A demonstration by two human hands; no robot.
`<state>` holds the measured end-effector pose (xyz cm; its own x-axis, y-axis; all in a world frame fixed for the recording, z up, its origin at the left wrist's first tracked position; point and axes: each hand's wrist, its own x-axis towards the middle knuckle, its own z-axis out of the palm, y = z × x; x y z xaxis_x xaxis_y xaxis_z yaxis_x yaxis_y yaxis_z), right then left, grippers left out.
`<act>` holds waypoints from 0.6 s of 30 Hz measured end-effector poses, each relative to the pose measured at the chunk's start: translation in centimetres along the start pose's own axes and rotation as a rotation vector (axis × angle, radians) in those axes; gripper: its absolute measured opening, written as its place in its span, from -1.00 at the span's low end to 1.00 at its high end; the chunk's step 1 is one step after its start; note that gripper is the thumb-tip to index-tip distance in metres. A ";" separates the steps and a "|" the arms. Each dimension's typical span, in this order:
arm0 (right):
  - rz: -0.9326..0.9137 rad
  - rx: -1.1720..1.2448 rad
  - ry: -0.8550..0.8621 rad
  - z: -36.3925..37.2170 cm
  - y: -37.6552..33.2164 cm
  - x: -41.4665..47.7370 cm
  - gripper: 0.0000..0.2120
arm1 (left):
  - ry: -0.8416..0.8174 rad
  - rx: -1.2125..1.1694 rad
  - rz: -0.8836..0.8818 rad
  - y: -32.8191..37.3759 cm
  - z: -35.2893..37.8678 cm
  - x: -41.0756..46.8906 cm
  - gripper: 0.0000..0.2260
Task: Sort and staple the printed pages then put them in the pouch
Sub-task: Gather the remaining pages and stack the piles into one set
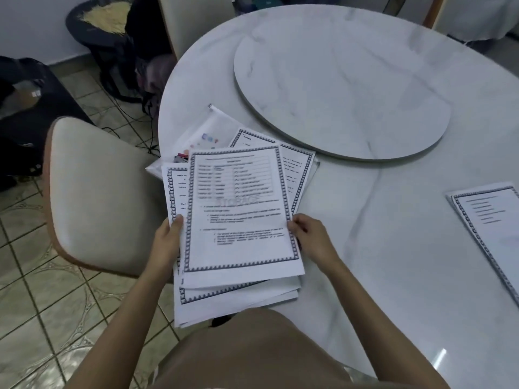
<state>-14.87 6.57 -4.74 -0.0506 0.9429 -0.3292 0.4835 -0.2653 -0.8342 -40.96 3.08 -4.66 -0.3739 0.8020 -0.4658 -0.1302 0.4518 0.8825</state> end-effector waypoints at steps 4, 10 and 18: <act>-0.033 -0.067 -0.086 1.6 -0.7 -0.4 -0.76 | -0.004 0.014 0.044 -0.2 -0.2 -0.5 -0.74; -0.029 -0.057 0.014 0.5 -1.2 0.9 -0.87 | -0.029 0.037 0.078 -0.7 -1.4 -1.0 -0.74; 0.142 -0.096 0.242 -1.0 -0.7 3.9 -0.80 | -0.006 0.028 0.085 -1.0 -2.5 -1.2 -0.75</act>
<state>-14.56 10.66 -4.99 0.2276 0.9214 -0.3150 0.5518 -0.3886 -0.7379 -42.65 0.69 -4.76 -0.3767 0.8404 -0.3898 -0.0724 0.3928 0.9168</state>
